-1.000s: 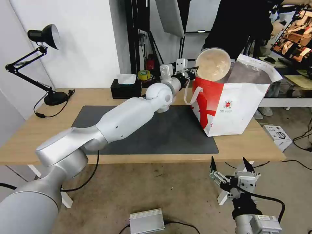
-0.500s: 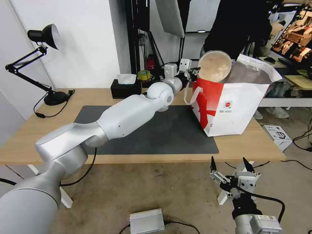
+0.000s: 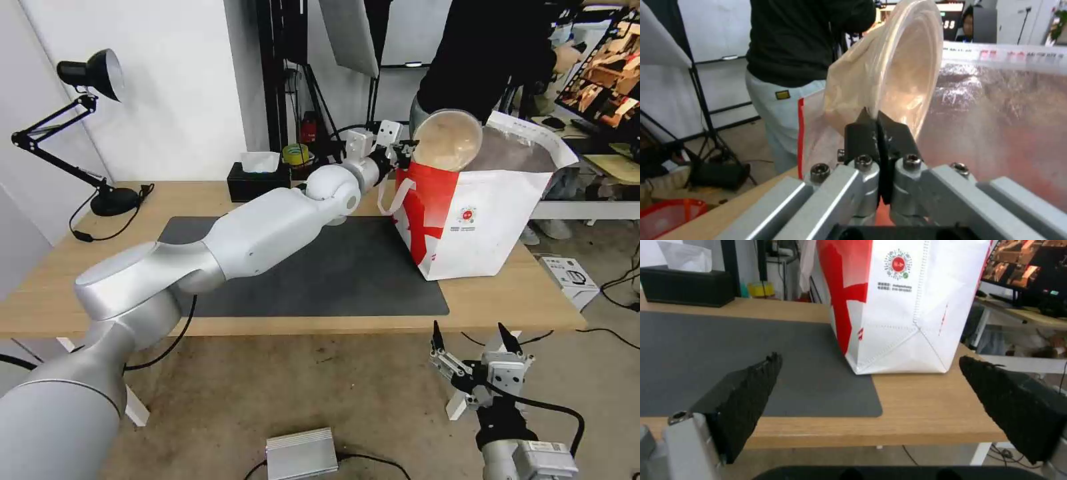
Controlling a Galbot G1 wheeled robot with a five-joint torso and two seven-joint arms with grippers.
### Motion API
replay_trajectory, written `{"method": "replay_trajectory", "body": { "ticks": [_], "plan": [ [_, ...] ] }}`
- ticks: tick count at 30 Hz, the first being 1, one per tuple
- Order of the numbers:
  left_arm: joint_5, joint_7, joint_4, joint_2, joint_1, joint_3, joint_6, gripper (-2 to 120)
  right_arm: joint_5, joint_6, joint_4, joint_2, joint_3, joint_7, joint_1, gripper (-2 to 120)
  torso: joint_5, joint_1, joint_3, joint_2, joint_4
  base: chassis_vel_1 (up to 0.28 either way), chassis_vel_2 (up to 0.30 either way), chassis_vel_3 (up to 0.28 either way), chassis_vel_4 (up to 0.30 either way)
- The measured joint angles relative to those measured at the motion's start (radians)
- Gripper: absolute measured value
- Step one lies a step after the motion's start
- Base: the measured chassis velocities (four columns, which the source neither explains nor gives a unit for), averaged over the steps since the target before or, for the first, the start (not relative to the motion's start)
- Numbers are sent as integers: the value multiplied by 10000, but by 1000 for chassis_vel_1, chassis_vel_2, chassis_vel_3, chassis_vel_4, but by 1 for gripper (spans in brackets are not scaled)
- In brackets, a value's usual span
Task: Pick up the trash from the table and place it into the takeout bag.
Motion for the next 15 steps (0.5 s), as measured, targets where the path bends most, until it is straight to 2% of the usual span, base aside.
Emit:
{"method": "replay_trajectory", "body": {
  "ticks": [6,9,13,15],
  "plan": [
    [208,251,331,-203,-127,113,39,0,0,0,0,0,0,0,0,100,0,0,0,0,1,0,0,0,0],
    [278,310,372,-246,-127,136,-102,4,0,0,0,0,0,0,0,100,1,0,0,0,0,0,0,0,0],
    [361,352,312,-271,-110,188,-285,24,0,0,0,0,0,0,0,100,0,-1,0,1,1,0,0,0,0],
    [404,357,294,-266,-107,203,-329,27,0,0,0,0,0,0,0,100,0,0,0,0,1,0,0,0,0]
  ]
}}
